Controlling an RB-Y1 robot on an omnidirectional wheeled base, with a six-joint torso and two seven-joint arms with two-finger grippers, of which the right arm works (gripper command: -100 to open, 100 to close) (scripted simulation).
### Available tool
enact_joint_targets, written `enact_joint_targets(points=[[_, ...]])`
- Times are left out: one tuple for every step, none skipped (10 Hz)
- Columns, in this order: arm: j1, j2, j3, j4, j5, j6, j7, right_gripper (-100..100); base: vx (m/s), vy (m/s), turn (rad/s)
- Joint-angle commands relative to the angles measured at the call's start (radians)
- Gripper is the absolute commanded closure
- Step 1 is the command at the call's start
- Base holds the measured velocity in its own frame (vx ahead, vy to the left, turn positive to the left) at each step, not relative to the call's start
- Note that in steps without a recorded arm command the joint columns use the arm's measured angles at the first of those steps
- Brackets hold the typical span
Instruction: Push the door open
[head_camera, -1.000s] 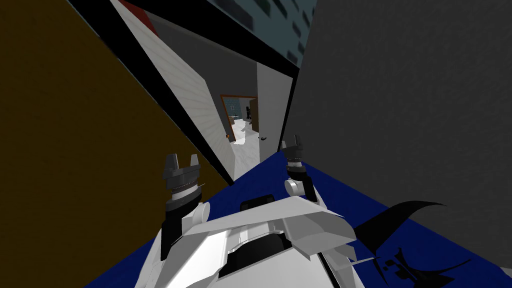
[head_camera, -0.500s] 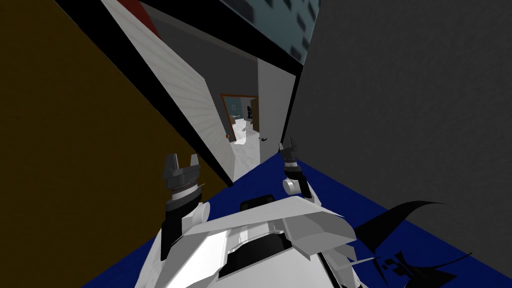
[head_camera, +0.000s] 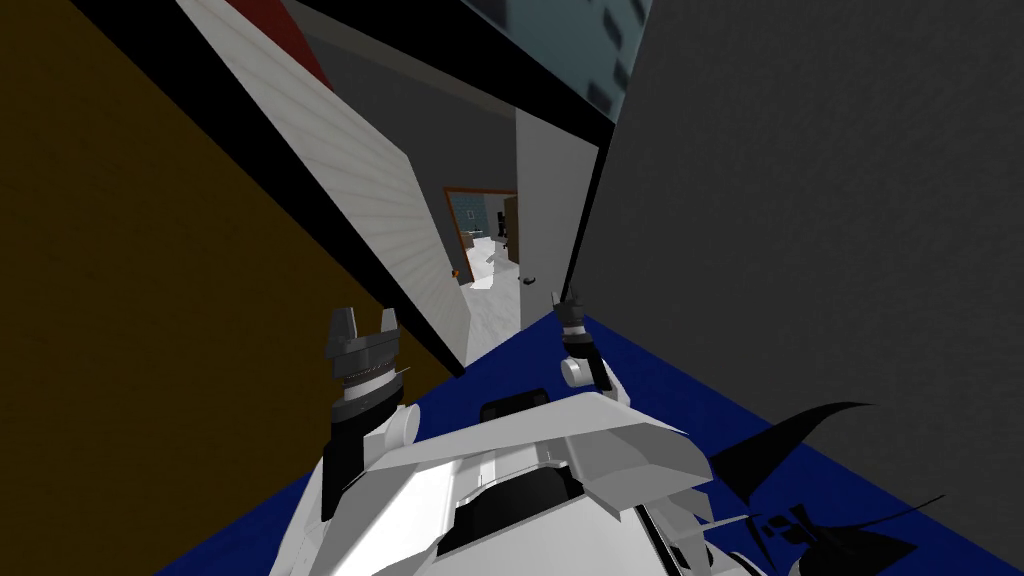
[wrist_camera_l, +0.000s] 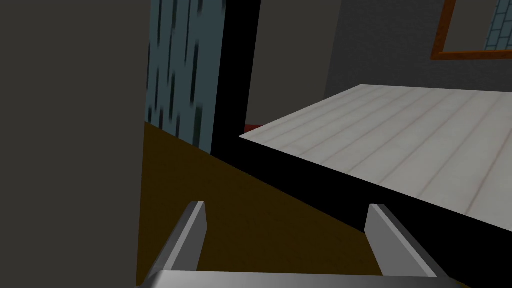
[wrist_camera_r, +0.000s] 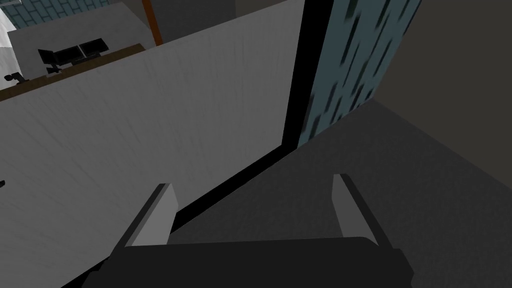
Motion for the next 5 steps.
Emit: enact_joint_targets(points=[[-0.021,-0.008,0.001,0.049,-0.001,-0.007,0.002,-100,0.088,-0.069,0.055],[-0.032,-0.012,0.003,0.078,-0.001,-0.013,0.003,-100,0.081,-0.077,0.054],[-0.043,-0.017,0.005,0.108,-0.001,-0.019,0.005,-100,0.098,-0.084,0.065],[-0.056,-0.020,0.007,0.136,-0.001,-0.026,0.006,-100,0.106,-0.085,0.073],[-0.056,-0.020,0.007,0.144,-0.001,-0.026,0.006,-100,0.059,-0.063,0.026]])
